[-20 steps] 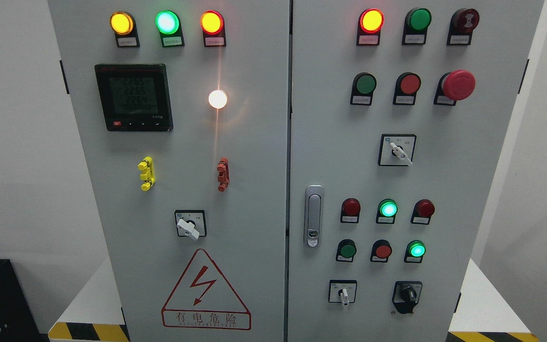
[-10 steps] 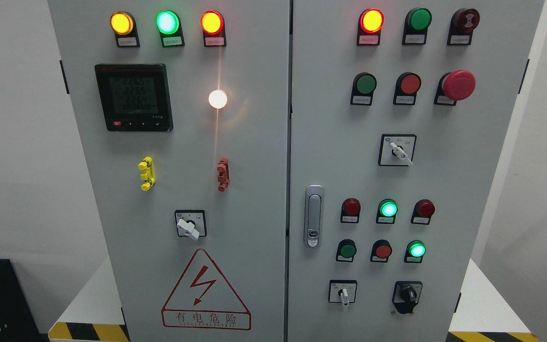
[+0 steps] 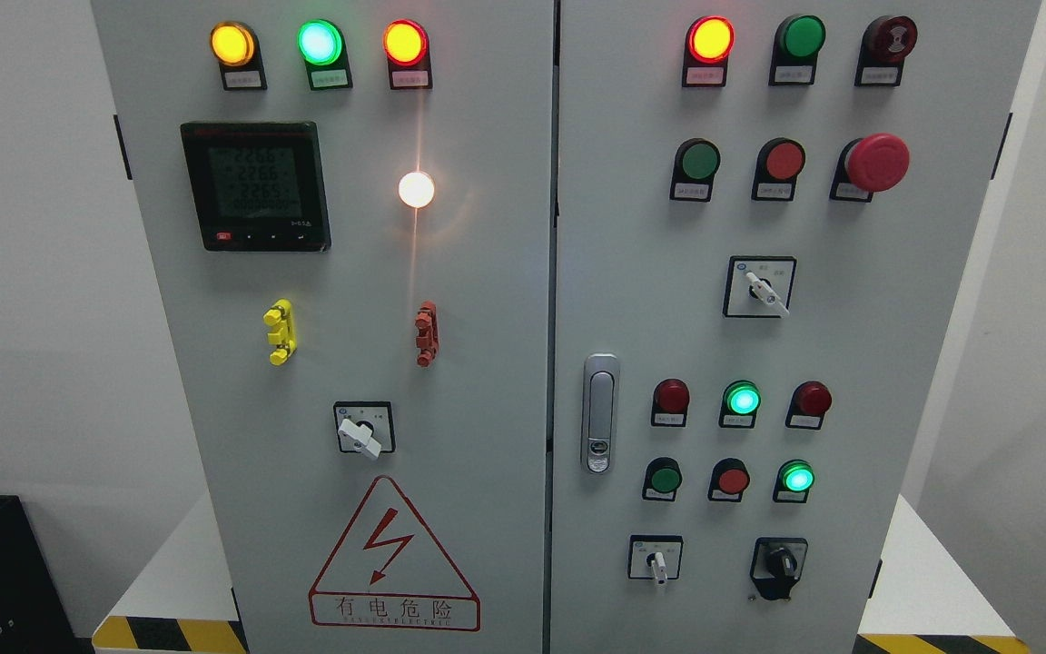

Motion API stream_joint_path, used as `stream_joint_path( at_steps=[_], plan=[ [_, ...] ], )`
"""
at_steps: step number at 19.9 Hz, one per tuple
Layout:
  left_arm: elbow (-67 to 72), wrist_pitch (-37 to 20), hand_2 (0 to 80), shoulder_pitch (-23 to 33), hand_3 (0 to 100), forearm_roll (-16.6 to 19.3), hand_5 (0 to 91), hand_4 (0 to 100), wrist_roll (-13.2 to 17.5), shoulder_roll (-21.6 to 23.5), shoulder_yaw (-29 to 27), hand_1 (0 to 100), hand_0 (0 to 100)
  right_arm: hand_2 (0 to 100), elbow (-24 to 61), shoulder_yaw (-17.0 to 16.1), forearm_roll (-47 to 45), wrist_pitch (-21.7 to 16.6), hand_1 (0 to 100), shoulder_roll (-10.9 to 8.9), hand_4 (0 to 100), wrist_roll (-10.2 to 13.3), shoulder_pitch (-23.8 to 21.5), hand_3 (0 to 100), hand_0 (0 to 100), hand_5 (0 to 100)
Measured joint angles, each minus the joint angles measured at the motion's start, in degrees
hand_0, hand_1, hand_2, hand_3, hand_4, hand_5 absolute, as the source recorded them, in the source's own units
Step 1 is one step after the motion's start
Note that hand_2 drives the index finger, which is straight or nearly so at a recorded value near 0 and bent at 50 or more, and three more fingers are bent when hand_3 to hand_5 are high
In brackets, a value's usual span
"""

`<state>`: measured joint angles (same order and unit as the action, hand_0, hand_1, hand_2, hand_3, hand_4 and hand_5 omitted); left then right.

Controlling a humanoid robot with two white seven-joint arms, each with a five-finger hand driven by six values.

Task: Flip black knob to close circuit

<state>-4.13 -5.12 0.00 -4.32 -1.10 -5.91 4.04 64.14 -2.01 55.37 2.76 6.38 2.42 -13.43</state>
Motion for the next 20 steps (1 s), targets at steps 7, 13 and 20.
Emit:
stream_joint_path(
  at_steps=[7,13,20],
  plan=[
    [0.0,0.0,0.0,0.0,0,0.0,0.0,0,0.0,0.0,0.0,56,12,88,11.0,-0.5,5.5,1.1,0,0.06,85,-0.8,-0.1,96,0,86],
    [0.0,0.0,0.0,0.0,0,0.0,0.0,0,0.0,0.0,0.0,56,12,91,18.8,-0.9,10.6,2.0,0,0.17,90,-3.7,1.0,99,0,90],
    [0.0,0.0,0.0,0.0,0,0.0,0.0,0,0.0,0.0,0.0,56,12,91,27.1,-1.5,15.3,2.9,0,0.32,91,-8.3,2.7,100,0,92]
  ],
)
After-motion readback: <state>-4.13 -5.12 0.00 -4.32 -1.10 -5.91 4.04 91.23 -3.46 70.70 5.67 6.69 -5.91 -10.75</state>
